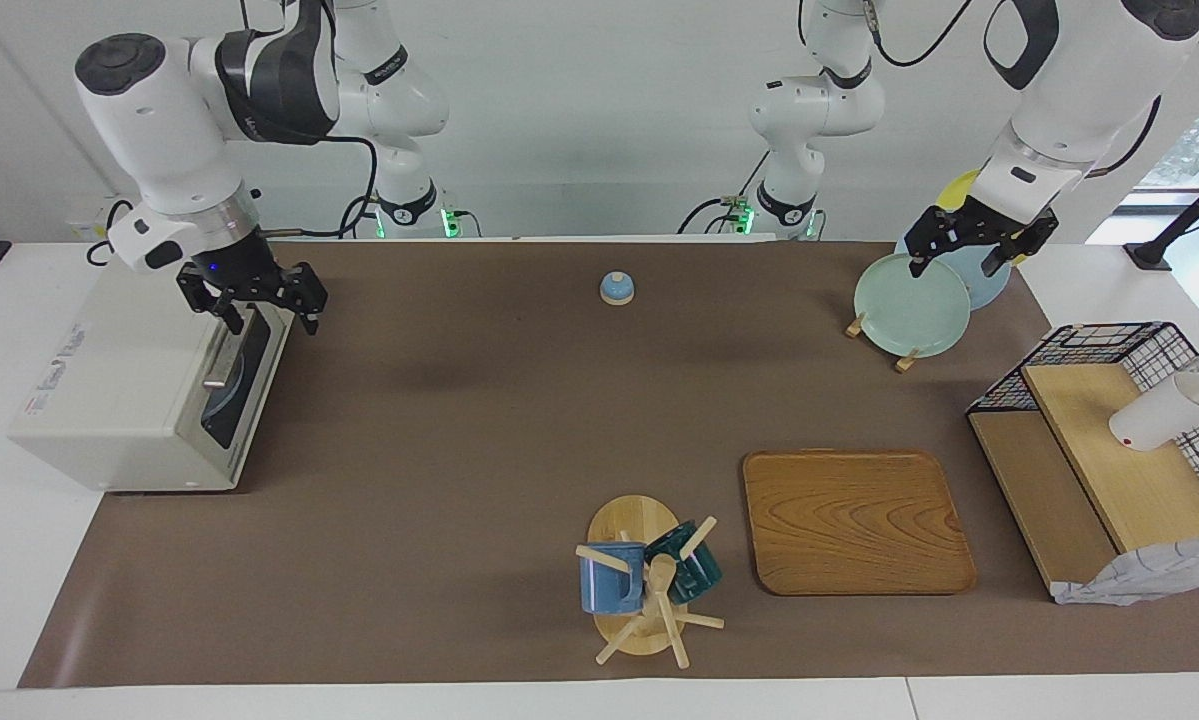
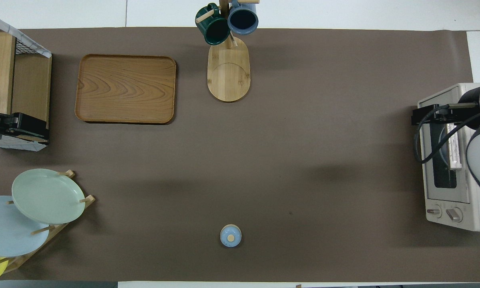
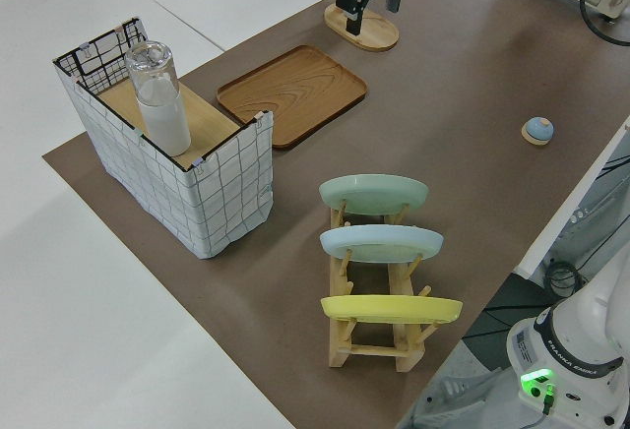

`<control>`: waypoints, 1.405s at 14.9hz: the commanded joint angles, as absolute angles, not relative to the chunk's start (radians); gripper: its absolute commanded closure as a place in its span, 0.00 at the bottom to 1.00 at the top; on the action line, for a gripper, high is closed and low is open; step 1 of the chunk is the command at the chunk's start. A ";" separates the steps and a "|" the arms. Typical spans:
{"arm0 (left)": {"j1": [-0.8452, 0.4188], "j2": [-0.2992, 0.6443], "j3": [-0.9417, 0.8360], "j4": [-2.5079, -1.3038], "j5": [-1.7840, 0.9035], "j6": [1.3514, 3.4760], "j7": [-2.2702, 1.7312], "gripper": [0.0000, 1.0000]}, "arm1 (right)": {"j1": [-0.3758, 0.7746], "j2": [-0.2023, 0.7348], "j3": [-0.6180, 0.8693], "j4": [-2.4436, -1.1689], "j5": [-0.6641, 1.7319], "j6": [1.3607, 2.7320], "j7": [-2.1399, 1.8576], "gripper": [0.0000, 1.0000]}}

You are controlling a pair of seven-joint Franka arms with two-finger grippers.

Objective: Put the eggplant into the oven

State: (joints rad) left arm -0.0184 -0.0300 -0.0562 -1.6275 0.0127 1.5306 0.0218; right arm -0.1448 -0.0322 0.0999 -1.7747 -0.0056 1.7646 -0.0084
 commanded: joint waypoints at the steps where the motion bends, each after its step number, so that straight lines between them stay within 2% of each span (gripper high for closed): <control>1: -0.006 -0.049 -0.063 -1.638 0.017 1.519 0.025 0.00 | -0.144 -0.026 0.062 -1.623 0.020 1.571 -0.032 0.00; 5: -0.006 -0.049 -0.063 -1.638 0.017 1.519 0.026 0.00 | -0.098 -0.043 -0.029 -1.560 0.014 1.460 -0.031 0.00; 8: -0.006 -0.049 -0.063 -1.638 0.017 1.519 0.025 0.00 | -0.103 -0.042 -0.025 -1.594 0.017 1.520 -0.032 0.00; 14: -0.008 -0.049 -0.063 -1.638 0.015 1.519 0.026 0.00 | -0.104 -0.046 -0.021 -1.605 0.011 1.486 -0.041 0.00; 21: -0.008 -0.049 -0.063 -1.638 0.015 1.519 0.025 0.00 | -0.107 -0.043 0.034 -1.609 -0.048 1.522 -0.049 0.00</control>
